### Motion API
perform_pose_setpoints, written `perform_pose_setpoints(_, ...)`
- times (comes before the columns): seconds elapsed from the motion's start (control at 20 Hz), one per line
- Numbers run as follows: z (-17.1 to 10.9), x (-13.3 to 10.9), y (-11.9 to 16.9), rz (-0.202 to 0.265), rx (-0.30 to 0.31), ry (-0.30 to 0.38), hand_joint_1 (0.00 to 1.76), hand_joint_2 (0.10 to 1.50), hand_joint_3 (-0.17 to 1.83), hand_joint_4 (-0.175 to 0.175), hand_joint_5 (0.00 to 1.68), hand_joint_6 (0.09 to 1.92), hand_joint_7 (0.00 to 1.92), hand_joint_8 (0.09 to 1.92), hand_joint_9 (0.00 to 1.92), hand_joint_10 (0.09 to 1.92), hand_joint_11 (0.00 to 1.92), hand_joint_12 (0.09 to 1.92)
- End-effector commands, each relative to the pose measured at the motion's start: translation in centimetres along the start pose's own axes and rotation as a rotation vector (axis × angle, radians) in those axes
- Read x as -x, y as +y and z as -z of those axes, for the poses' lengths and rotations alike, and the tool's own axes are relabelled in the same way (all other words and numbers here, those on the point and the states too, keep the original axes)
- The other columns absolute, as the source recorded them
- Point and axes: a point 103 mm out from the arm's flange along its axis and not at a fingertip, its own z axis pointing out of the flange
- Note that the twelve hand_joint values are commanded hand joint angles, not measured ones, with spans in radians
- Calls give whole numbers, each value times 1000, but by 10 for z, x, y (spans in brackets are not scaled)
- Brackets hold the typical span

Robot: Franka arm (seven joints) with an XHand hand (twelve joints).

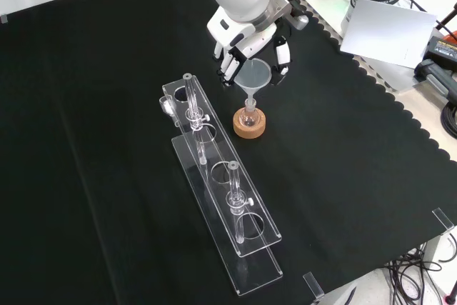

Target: Place the funnel on the round-bottom flask.

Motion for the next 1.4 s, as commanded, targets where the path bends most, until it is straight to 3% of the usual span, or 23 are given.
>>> perform_pose_setpoints(0.05,-5,4,6,1,4,3,928,645,801,-1,774,835,894,678,1177,371,821,1166)
perform_pose_setpoints(0.95,-21,1,13,11,-7,13,924,643,799,-5,760,830,873,678,1168,369,815,1168)
perform_pose_setpoints(1.4,-22,-3,15,4,-18,-3,891,609,809,-35,536,791,683,768,958,466,653,1239)
